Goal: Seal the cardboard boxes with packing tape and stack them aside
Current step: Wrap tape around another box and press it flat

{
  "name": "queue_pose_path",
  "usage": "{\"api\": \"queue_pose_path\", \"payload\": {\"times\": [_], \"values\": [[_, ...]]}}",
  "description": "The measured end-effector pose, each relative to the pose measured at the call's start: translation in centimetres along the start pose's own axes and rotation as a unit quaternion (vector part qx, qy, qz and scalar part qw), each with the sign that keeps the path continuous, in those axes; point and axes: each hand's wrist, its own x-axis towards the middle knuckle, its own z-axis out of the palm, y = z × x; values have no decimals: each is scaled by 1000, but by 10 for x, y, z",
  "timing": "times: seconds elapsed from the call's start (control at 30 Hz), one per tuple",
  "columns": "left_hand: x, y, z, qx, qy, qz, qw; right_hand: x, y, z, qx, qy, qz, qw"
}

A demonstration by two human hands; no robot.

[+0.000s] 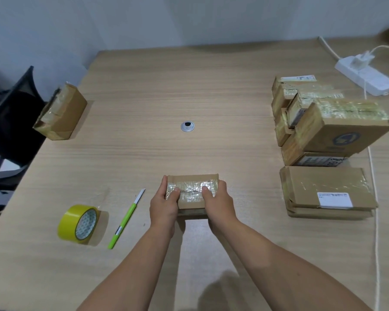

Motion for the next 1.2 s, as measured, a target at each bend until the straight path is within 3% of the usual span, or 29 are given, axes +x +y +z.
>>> {"api": "queue_pose_path", "payload": {"times": [0.37,0.53,0.63,1.03,1.2], "values": [[11,7,-6,-125,0,-85,988,-1,-2,-7,7,-11,30,999],[1,12,5,59,25,-19,998,3,-21,-8,-14,-3,60,998],[-3,12,14,100,64,6,993,1,-24,-2,-40,25,58,997],[9,7,8,-18,102,-24,994,1,-17,-3,-50,18,35,998],[5,5,4,18,75,-15,997,-2,-13,-12,-2,3,40,999]]}}
